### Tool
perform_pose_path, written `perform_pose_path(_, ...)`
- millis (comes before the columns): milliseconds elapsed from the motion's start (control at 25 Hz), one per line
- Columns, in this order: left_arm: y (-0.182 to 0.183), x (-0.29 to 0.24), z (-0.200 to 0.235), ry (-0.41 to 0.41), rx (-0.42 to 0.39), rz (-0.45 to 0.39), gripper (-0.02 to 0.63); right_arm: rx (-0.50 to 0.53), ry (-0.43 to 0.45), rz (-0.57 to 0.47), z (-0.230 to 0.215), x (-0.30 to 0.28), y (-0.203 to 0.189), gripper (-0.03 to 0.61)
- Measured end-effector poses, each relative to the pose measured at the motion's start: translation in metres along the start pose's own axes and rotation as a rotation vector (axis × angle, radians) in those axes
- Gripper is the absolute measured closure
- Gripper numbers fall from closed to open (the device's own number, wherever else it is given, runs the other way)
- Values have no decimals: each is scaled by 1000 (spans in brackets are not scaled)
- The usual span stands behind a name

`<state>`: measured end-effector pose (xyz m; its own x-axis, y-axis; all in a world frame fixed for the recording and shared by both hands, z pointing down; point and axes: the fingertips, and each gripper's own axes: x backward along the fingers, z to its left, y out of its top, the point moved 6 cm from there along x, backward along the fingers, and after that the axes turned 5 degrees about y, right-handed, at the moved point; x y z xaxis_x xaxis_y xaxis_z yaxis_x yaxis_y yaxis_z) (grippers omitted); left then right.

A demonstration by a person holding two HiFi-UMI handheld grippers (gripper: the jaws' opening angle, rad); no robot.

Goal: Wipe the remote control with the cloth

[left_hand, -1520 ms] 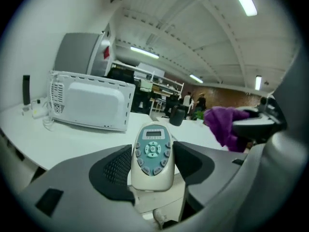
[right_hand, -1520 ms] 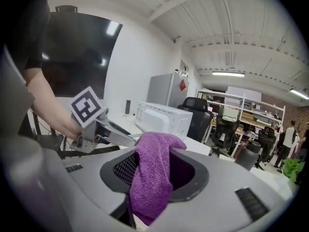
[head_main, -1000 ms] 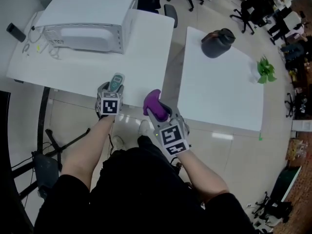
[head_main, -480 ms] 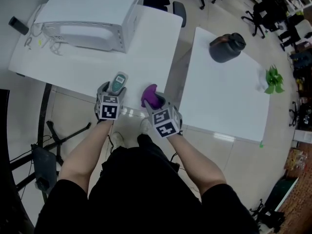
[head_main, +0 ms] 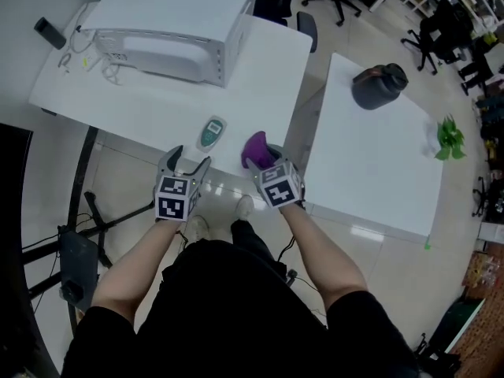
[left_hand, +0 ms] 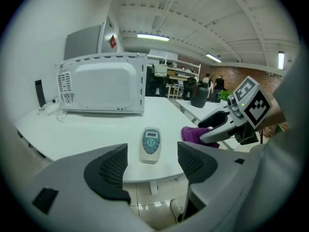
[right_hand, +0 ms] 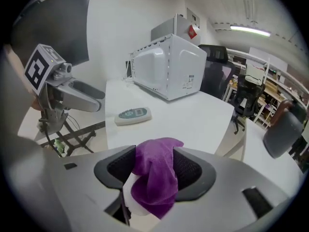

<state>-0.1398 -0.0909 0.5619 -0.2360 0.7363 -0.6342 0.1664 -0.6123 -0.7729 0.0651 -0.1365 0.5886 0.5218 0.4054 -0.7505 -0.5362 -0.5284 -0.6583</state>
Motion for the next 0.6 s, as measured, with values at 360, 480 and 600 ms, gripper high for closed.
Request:
perform_pose_path(360, 33, 87, 8, -138, -90, -181, 319, -31, -65, -245, 86, 96, 50, 325)
perform_pose_path(480, 43, 116, -2, -210, -132, -241, 364, -37, -80, -288, 120, 120, 61, 381)
perform_pose_path(600, 50, 140, -9, -259, -167, -289, 422, -35, -110, -329, 147, 137, 68, 445)
